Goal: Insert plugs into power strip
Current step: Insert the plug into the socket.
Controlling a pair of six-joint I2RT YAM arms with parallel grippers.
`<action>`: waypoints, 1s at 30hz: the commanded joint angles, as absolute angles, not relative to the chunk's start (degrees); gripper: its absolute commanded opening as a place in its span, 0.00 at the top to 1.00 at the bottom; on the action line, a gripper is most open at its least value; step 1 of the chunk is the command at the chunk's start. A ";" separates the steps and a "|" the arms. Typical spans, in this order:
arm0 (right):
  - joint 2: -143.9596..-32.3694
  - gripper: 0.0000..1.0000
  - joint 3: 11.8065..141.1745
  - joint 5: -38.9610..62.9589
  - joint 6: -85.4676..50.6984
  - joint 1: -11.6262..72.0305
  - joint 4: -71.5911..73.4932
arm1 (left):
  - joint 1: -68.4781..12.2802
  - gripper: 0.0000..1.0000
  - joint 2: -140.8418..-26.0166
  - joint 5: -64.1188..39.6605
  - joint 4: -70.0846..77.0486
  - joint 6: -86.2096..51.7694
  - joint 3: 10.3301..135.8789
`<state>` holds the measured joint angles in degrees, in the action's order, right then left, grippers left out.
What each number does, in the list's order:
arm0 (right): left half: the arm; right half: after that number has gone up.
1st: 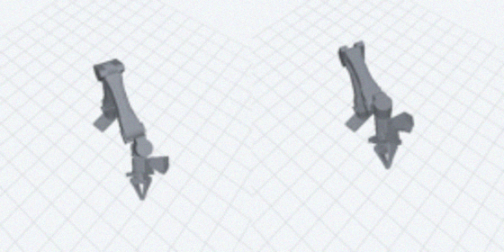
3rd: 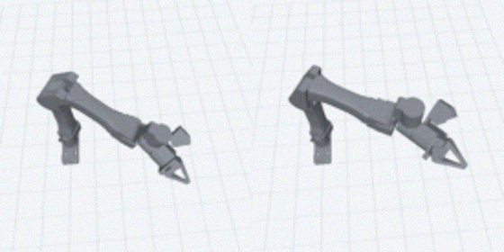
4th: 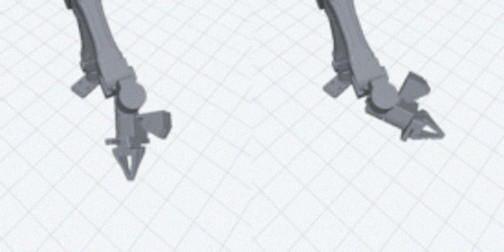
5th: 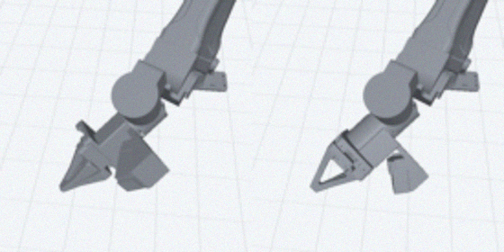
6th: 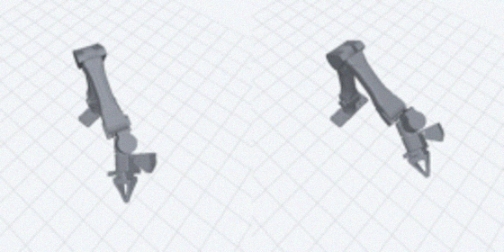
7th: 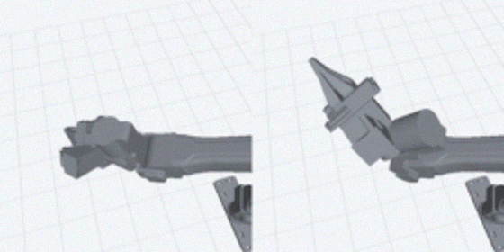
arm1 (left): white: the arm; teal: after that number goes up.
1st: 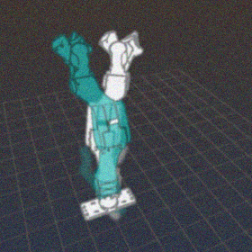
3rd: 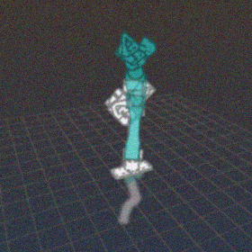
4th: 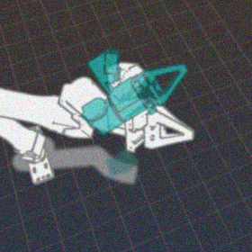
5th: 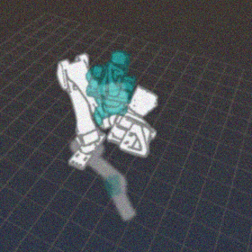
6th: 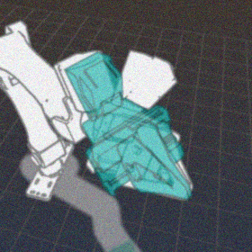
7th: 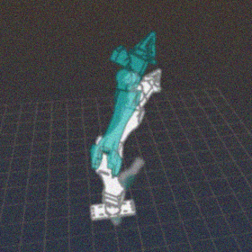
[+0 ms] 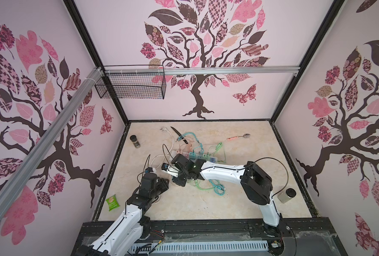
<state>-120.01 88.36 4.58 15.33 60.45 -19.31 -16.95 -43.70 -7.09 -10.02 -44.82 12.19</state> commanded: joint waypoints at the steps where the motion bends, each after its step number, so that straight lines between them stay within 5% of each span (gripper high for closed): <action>1: -129.65 0.96 80.66 -0.69 14.82 60.12 -29.63 | -16.72 0.76 -42.81 -6.06 -11.25 -44.38 10.85; 30: -115.85 0.91 72.66 2.30 11.87 59.84 -23.62 | -16.61 0.71 -38.73 -5.71 -15.81 -43.46 14.12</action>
<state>-113.82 76.84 4.47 12.78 60.29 -7.25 -16.88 -39.16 -6.31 -14.68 -44.53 12.27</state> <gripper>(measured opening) 0.300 0.288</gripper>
